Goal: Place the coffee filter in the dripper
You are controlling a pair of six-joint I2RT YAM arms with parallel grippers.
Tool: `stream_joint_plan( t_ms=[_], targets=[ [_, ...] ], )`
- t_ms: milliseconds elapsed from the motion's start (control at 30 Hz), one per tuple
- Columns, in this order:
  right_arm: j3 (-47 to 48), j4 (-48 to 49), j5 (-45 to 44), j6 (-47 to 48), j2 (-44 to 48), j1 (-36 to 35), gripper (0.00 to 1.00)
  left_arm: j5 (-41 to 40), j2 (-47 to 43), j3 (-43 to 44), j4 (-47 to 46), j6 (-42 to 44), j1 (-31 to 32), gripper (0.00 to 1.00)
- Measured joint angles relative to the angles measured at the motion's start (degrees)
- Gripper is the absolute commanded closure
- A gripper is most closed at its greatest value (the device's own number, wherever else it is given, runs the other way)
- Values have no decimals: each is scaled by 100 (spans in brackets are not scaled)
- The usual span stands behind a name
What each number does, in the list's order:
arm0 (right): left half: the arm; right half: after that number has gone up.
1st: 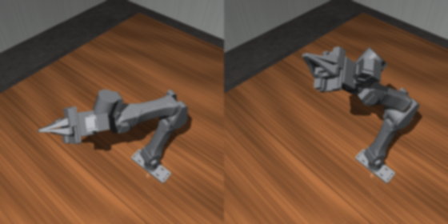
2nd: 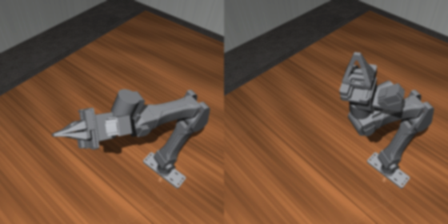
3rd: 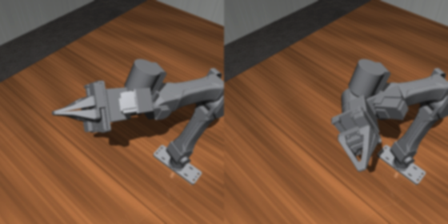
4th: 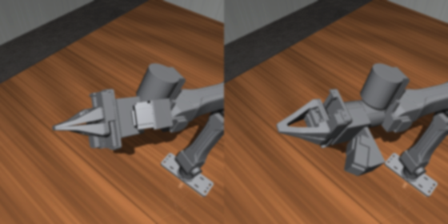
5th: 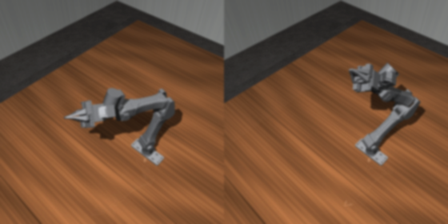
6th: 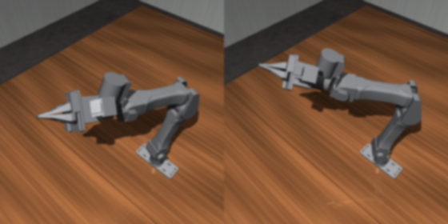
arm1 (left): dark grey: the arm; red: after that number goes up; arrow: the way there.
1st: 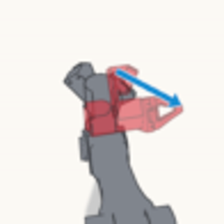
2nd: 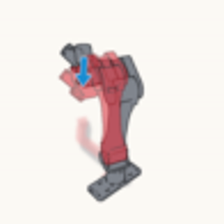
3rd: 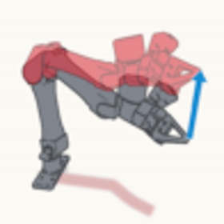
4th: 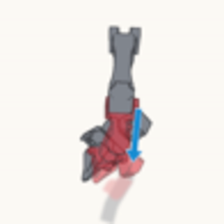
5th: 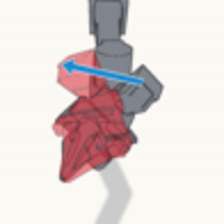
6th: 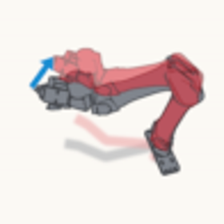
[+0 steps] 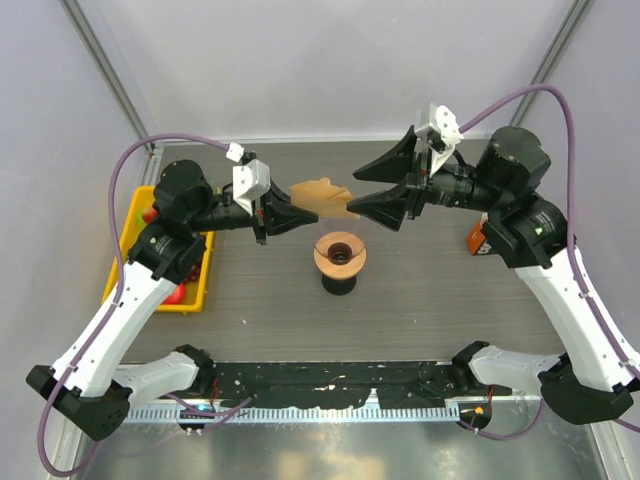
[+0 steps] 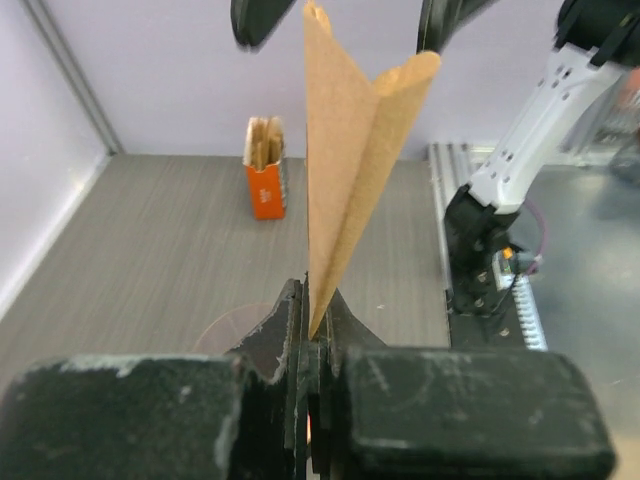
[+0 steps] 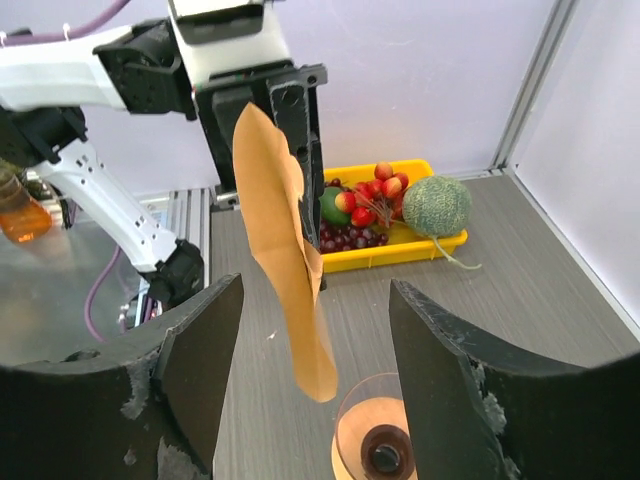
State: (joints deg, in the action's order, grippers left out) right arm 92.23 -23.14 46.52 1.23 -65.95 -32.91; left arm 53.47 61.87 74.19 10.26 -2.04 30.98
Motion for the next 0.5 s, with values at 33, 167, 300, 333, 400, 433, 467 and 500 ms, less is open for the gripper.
stream_joint_plan(
  t_ms=[33, 167, 300, 333, 400, 433, 467, 500],
  targets=[
    [42, 4, -28, -103, 24, 42, 34, -68, -50, -37, 72, 267, 0, 100],
    [90, 37, -129, -389, 116, 129, 38, -166, -114, -48, 175, 861, 0, 100],
    [72, 57, -149, -522, 98, 129, 40, -170, -109, -48, 245, 1113, 15, 100],
    [55, 72, -151, -544, 94, 131, 40, -177, -109, -48, 256, 1150, 24, 100],
    [31, 90, -146, -575, 76, 131, 41, -192, -109, -46, 264, 1176, 42, 100],
    [11, 111, -144, -586, 66, 131, 41, -197, -107, -42, 271, 1176, 50, 100],
    [-11, 129, -140, -595, 55, 131, 41, -201, -109, -37, 275, 1174, 57, 100],
    [-37, 151, -136, -597, 44, 131, 41, -201, -109, -33, 282, 1174, 57, 100]
  ],
)
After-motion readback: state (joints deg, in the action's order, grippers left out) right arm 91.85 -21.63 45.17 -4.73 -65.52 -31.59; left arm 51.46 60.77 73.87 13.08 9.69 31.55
